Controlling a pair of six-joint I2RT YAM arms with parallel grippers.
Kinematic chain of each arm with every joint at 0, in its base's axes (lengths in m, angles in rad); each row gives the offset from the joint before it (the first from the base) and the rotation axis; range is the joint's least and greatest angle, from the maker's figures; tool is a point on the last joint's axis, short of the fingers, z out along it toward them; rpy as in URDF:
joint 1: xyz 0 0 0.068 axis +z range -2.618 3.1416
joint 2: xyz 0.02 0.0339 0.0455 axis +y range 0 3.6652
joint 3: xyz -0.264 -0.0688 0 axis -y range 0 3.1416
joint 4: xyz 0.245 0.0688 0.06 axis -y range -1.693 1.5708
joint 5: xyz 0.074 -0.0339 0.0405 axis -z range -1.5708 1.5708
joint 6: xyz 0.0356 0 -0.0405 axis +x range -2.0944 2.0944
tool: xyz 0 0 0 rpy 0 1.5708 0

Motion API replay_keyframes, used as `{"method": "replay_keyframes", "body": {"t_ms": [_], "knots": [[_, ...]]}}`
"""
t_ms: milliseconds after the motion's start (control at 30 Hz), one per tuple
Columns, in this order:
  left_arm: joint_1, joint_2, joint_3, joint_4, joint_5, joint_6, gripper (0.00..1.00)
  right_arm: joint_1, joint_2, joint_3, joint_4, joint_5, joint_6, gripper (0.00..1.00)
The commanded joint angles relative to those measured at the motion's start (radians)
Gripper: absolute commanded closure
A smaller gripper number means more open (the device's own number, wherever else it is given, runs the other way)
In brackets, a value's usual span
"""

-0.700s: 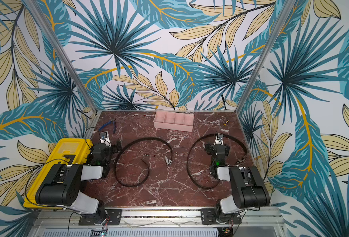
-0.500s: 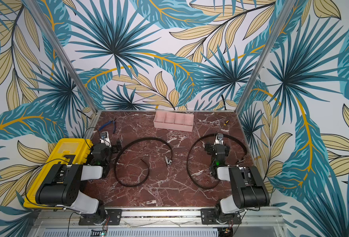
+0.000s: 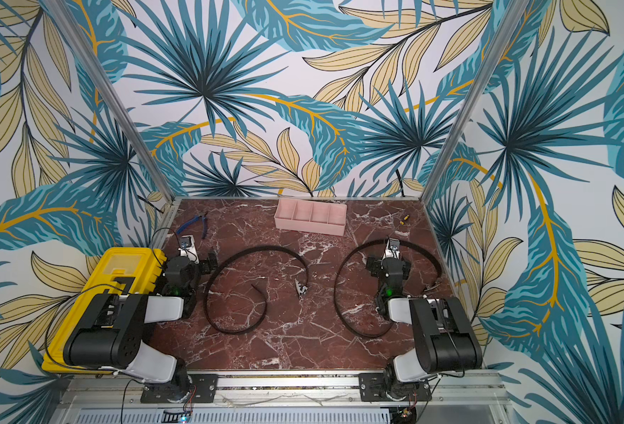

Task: Place the belts into the storage roll
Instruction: Roll the belt at the center of the board.

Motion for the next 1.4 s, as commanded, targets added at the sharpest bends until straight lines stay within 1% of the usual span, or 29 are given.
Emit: {"method": "replay_keyframes", "body": {"t_ms": [0,33,67,100,167,267,300,367,400,467,533,633,700,767,833,900,1000,1067,1133,1200,1267,1367], "knots": [[-0.002,-0.149,0.022,-0.096,0.006,0.008,0.00,-0.005,-0.056,-0.023,0.031,0.032,0.011,0.00],[-0.002,-0.230,0.040,-0.190,0.012,-0.004,0.00,-0.005,-0.108,-0.007,-0.049,0.037,0.011,0.00],[-0.004,-0.305,0.076,-0.310,0.042,-0.011,0.00,-0.005,-0.171,0.036,-0.198,0.039,0.025,0.00],[-0.008,-0.361,0.109,-0.412,0.069,-0.013,0.00,-0.005,-0.229,0.091,-0.368,0.043,0.058,0.01],[-0.045,-0.474,0.184,-0.615,0.072,-0.024,0.01,-0.001,-0.328,0.223,-0.720,0.008,0.142,0.00],[-0.116,-0.581,0.307,-0.910,0.057,-0.045,0.00,0.016,-0.424,0.332,-1.038,-0.081,0.264,0.01],[-0.145,-0.605,0.336,-0.981,0.049,-0.043,0.00,0.029,-0.457,0.347,-1.116,-0.110,0.286,0.00],[-0.203,-0.642,0.392,-1.124,0.073,-0.023,0.00,0.057,-0.530,0.364,-1.244,-0.147,0.363,0.01],[-0.233,-0.651,0.420,-1.220,0.085,-0.002,0.00,0.066,-0.564,0.374,-1.302,-0.193,0.385,0.01],[-0.297,-0.659,0.460,-1.352,0.098,0.053,0.01,0.082,-0.603,0.404,-1.422,-0.243,0.436,0.01],[-0.372,-0.648,0.495,-1.477,0.104,0.127,0.00,0.096,-0.609,0.446,-1.535,-0.343,0.460,0.00],[-0.478,-0.603,0.531,-1.630,0.094,0.232,0.00,0.135,-0.577,0.504,-1.684,-0.457,0.474,0.01],[-0.551,-0.575,0.541,-1.689,0.079,0.313,0.00,0.169,-0.556,0.521,-1.741,-0.518,0.482,0.00],[-0.632,-0.557,0.531,-1.713,0.058,0.433,0.00,0.205,-0.548,0.522,-1.775,-0.548,0.485,0.00],[-0.697,-0.546,0.510,-1.710,0.038,0.581,0.00,0.236,-0.548,0.515,-1.794,-0.563,0.481,0.00],[-0.705,-0.515,0.503,-1.690,0.050,0.686,0.00,0.250,-0.548,0.514,-1.817,-0.563,0.472,0.01],[-0.706,-0.427,0.500,-1.676,0.066,0.847,0.00,0.253,-0.553,0.506,-1.837,-0.567,0.463,0.00],[-0.709,-0.358,0.512,-1.661,0.064,0.901,0.00,0.253,-0.555,0.496,-1.837,-0.570,0.458,0.01],[-0.711,-0.292,0.505,-1.622,0.064,0.986,0.00,0.253,-0.544,0.488,-1.832,-0.583,0.457,0.01],[-0.707,-0.250,0.492,-1.549,0.057,1.033,0.00,0.253,-0.527,0.484,-1.823,-0.605,0.459,0.01],[-0.702,-0.223,0.486,-1.475,0.079,1.061,0.00,0.253,-0.510,0.479,-1.809,-0.623,0.466,0.00],[-0.697,-0.145,0.505,-1.442,0.099,1.086,0.00,0.253,-0.490,0.478,-1.788,-0.638,0.470,0.00]]}}
